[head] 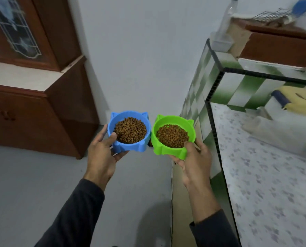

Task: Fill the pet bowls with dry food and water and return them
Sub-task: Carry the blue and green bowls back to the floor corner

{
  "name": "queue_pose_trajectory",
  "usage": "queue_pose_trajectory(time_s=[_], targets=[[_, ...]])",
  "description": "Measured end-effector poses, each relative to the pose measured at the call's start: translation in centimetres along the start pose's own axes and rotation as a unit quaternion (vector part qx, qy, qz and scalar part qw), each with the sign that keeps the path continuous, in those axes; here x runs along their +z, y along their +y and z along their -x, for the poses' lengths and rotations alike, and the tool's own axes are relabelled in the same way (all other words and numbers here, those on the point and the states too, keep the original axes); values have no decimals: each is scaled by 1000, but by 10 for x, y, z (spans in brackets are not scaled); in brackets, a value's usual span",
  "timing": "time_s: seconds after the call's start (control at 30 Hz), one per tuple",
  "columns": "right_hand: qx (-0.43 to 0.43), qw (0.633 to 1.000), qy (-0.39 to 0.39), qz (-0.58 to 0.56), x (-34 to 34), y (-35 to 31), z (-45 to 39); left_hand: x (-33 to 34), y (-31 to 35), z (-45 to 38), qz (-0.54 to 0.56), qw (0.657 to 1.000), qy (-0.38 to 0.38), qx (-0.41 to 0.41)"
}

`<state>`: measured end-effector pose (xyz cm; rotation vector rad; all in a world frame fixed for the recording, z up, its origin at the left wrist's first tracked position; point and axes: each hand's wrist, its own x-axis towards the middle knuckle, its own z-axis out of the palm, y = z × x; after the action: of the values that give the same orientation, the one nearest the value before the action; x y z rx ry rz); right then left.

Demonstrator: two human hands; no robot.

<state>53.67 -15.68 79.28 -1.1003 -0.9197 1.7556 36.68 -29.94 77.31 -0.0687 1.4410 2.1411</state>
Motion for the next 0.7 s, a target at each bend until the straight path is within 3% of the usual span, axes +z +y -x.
queue_pose_trajectory(time_s=[0.7], targets=[[54, 997, 60, 16, 173, 48, -236, 69, 5, -285, -39, 999, 5, -27]])
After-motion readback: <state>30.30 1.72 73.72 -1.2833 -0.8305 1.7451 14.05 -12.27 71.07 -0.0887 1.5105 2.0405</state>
